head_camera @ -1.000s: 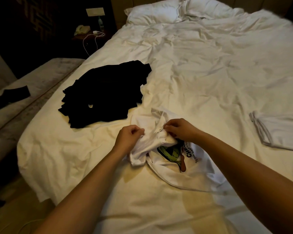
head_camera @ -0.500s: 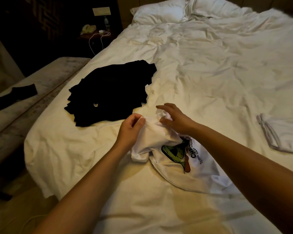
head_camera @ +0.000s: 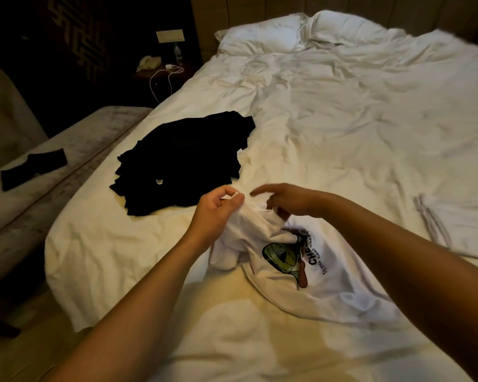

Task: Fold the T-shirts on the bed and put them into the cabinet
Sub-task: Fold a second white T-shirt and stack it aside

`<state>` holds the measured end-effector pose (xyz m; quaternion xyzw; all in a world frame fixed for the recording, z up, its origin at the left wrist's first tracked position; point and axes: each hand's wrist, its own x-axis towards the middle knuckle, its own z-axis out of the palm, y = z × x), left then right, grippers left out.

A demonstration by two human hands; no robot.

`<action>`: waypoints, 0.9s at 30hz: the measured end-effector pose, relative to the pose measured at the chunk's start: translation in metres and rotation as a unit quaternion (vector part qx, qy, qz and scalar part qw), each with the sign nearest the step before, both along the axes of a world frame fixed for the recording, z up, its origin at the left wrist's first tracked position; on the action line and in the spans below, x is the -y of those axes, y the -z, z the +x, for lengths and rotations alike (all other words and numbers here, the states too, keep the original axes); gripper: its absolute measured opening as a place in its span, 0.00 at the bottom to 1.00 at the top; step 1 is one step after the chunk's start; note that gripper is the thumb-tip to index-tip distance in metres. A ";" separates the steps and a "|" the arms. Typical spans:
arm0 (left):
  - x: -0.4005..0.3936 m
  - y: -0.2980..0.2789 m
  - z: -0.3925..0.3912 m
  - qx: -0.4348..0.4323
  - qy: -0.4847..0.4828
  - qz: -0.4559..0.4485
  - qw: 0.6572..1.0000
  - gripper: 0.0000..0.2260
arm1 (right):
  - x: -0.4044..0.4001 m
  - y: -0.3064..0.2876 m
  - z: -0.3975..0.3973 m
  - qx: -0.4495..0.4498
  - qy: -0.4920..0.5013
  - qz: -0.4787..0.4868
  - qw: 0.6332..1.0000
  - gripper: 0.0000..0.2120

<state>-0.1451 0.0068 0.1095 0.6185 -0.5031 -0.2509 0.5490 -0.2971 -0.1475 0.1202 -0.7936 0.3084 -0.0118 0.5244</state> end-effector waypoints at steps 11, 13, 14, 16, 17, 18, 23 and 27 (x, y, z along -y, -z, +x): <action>-0.021 0.015 0.013 -0.017 -0.038 0.106 0.993 0.07 | -0.008 0.013 -0.013 -0.153 -0.082 -0.095 0.980 0.07; -0.026 0.032 0.022 -0.005 -0.085 0.140 0.986 0.08 | -0.005 0.024 -0.011 -0.138 -0.080 -0.166 0.973 0.08; -0.028 0.042 0.028 -0.003 -0.110 0.153 0.982 0.09 | -0.005 0.029 -0.010 -0.130 -0.083 -0.204 0.967 0.08; -0.035 0.062 0.039 -0.014 -0.157 0.176 0.972 0.09 | -0.004 0.038 -0.009 -0.109 -0.077 -0.250 0.959 0.12; -0.039 0.072 0.043 -0.021 -0.174 0.189 0.966 0.10 | -0.004 0.043 -0.007 -0.092 -0.073 -0.256 0.960 0.16; -0.042 0.079 0.046 -0.025 -0.186 0.202 0.961 0.10 | -0.005 0.047 -0.006 -0.075 -0.072 -0.257 0.961 0.21; -0.056 0.097 0.050 -0.017 -0.201 0.242 0.949 0.10 | -0.006 0.061 0.010 -0.092 -0.127 -0.282 0.946 0.24; -0.060 0.098 0.053 -0.042 -0.198 0.234 0.951 0.12 | -0.005 0.053 0.017 -0.101 -0.128 -0.306 0.938 0.12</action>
